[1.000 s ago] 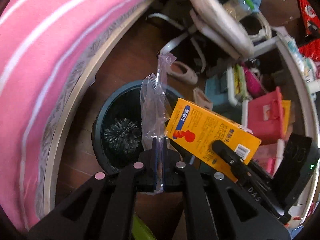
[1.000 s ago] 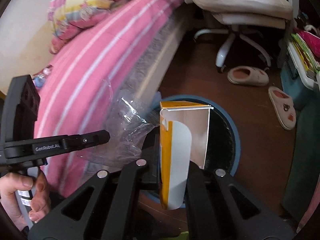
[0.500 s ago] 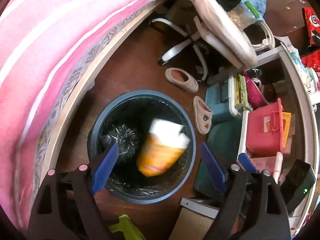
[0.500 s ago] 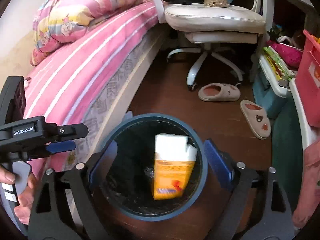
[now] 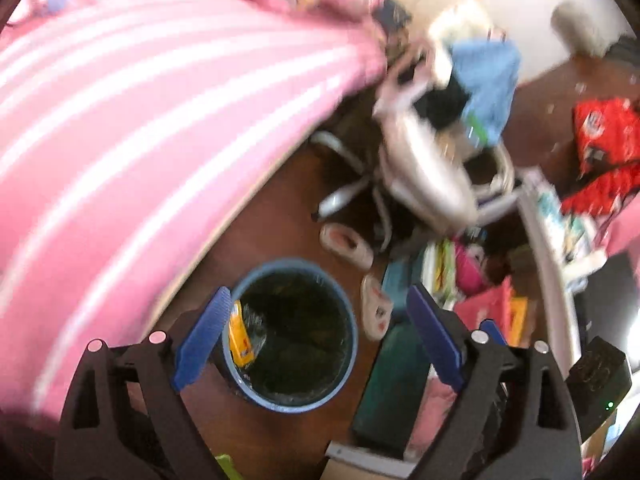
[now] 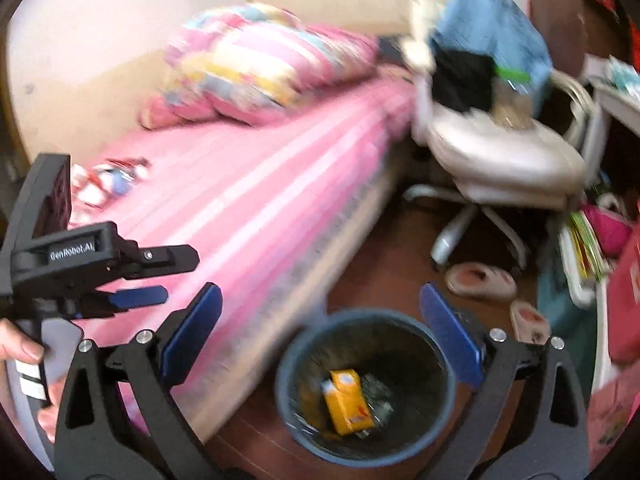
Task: Collect trash
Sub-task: 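Open both tools to drop the orange box and bag into the bin, then grasp the white medicine box with the right tool while the left tool grasps the red packet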
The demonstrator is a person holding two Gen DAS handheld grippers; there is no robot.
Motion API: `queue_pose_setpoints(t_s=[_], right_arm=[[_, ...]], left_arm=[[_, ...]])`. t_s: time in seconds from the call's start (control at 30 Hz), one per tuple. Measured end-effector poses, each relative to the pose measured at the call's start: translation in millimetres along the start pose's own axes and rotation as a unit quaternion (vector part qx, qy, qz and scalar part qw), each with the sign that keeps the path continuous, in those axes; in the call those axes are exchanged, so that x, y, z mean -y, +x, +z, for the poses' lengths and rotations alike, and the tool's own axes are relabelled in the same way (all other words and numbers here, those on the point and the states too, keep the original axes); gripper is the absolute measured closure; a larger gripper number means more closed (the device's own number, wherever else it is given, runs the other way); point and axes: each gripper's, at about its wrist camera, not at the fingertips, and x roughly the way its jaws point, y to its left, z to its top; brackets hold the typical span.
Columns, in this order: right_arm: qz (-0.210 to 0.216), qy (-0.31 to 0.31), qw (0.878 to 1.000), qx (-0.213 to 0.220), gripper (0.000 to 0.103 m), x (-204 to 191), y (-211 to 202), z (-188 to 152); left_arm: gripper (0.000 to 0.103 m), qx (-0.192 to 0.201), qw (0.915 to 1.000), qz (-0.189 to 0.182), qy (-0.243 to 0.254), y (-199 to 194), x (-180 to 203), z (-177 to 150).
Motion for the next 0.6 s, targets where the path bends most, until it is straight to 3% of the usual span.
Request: queue_pose_setpoints(t_s=[0.2, 0.37, 0.47, 0.6], right_arm=[[0.099, -0.033, 0.994, 0.018, 0.005, -90, -10, 56], [0.195, -0.057, 0.979, 0.001, 0.005, -179, 14, 84], [0.23, -0.054, 0.971, -0.031, 0.005, -224, 42, 95], [0.239, -0.098, 0.966, -0.034, 0.005, -292, 74, 110]], left_arm=[[0.013, 0.114, 0.9932, 0.021, -0.009, -119, -40, 28], [0.012, 0.167, 0.9814, 0.049, -0.08, -194, -127, 45], [0.012, 0.19, 0.9726, 0.064, -0.118, -221, -178, 57], [0.012, 0.211, 0.9633, 0.062, -0.154, -237, -229, 82]])
